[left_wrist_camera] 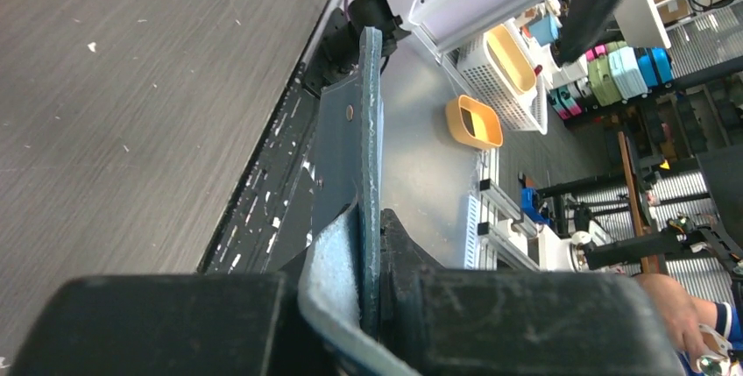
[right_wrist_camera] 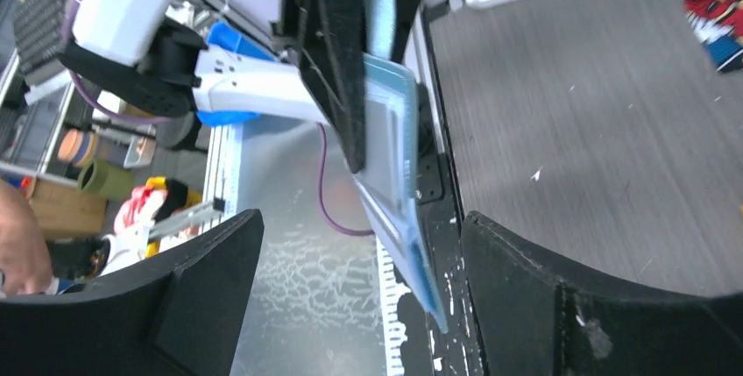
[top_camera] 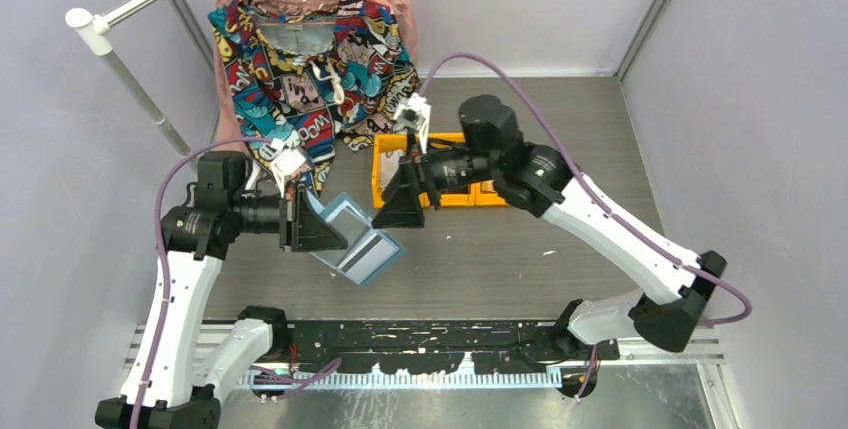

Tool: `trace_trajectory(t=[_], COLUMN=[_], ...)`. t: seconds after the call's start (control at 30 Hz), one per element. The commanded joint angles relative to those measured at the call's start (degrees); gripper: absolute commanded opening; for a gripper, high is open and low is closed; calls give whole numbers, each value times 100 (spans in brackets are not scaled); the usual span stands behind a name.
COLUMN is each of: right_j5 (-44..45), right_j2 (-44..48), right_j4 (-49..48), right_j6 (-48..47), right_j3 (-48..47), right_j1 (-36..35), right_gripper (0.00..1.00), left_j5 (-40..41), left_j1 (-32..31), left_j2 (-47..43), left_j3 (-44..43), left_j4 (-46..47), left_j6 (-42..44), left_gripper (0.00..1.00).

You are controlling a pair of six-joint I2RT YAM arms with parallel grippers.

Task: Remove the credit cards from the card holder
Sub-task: Remove the credit card from the card holder.

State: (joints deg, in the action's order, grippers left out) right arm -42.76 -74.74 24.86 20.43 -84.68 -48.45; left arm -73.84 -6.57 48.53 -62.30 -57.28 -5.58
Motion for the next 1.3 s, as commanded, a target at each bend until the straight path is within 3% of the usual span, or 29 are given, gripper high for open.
trace_trajectory(t=[0.0,0.07,0.3,0.4,0.47,0.5,0.57,0.67,0.9,1.07,1.27], right_j5=[-269,-226,-312,-382,-245,-111,50,434,2289,2470,2287], right_j2=[-448,-611,-1061,-1105,-1029,-939,-676,-167,854,942,1069], right_j4=[309,425,398,92,-237,-478,-1229,-3080,-6019,-5961,-5060], right_j6=[-285,-342,-265,-48,140,270,865,1899,3494,3383,2892], right_j3=[-380,-488,-756,-686,-531,-375,65,996,3215,3560,3457], right_j1=[-320,-449,-788,-815,-798,-763,-593,-219,-223,-722,-822], right_gripper=[87,85,60,28,3,1,1,1,1,1,6], left_j5=[-476,-512,-579,-544,-441,-373,-166,106,765,1337,752], left_j1=[24,23,12,13,15,10,14,23,30,28,32], left_j2=[22,29,-46,-41,-56,-76,-168,-446,-1391,-1210,-992], left_j3=[-323,-326,-326,-319,-326,-322,-263,-45,755,700,811], left_j4=[-786,-848,-877,-868,-825,-774,-513,230,2686,2787,3285], left_j6=[866,923,928,917,849,768,403,-569,-3124,-3298,-3745], left_gripper=[2,2,2,5,20,27,38,42,34,18,12])
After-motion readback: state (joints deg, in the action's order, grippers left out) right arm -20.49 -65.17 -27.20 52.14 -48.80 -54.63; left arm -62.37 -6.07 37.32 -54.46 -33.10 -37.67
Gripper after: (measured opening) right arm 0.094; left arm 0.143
